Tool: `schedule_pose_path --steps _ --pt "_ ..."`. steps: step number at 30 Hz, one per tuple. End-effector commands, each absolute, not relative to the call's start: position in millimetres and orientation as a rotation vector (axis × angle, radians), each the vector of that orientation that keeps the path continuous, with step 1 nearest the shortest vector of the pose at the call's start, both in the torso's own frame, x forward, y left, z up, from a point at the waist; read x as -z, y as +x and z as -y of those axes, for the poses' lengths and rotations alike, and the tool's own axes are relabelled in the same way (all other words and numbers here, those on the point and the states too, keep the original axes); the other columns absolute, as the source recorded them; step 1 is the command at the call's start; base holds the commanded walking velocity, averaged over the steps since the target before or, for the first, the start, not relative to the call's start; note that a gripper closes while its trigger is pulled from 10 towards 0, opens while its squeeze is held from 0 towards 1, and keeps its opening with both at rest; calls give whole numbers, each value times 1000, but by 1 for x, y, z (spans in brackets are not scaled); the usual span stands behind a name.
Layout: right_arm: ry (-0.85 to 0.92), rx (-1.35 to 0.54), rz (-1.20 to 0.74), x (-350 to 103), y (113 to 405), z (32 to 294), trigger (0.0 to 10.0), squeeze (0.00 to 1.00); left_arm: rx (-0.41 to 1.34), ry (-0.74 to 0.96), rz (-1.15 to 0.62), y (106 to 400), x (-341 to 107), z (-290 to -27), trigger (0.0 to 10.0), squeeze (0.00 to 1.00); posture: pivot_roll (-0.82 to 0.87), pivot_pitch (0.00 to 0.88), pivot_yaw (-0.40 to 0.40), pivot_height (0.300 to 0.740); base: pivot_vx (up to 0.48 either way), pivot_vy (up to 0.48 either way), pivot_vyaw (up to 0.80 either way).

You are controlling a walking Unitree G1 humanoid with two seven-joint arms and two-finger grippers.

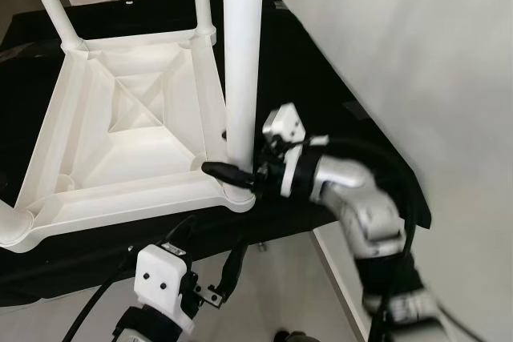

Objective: Building children table

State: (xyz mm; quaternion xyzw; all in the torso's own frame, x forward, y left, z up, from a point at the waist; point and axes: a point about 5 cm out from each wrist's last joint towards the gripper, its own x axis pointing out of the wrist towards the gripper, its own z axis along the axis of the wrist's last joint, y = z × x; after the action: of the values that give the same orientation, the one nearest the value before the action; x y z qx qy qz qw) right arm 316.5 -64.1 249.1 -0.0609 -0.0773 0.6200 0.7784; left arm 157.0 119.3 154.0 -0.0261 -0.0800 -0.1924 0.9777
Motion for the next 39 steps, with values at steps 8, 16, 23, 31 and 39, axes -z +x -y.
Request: schedule_pose_path --steps 8,16,23,31,39 --pt "-149 -1617 137 -257 332 60 10000 0 396 -58 138 151 -152 -118 10000 0 -19 216 -26 740 0 0 0" --pt "-177 -1776 113 -266 338 54 10000 0 397 -54 121 143 -154 -117 10000 0 30 242 -23 740 0 0 0" --pt "-179 -1820 108 -268 340 54 1647 0 398 -55 116 141 -154 -117 10000 0 33 247 -23 740 0 0 0" --pt "-176 -1839 80 -260 342 63 0 0 402 -59 113 141 -154 -117 10000 0 10 250 -17 740 0 0 0" --pt "-136 -1573 111 -246 345 81 0 0 403 -61 113 143 -153 -118 10000 0 -31 236 -17 740 0 0 0"
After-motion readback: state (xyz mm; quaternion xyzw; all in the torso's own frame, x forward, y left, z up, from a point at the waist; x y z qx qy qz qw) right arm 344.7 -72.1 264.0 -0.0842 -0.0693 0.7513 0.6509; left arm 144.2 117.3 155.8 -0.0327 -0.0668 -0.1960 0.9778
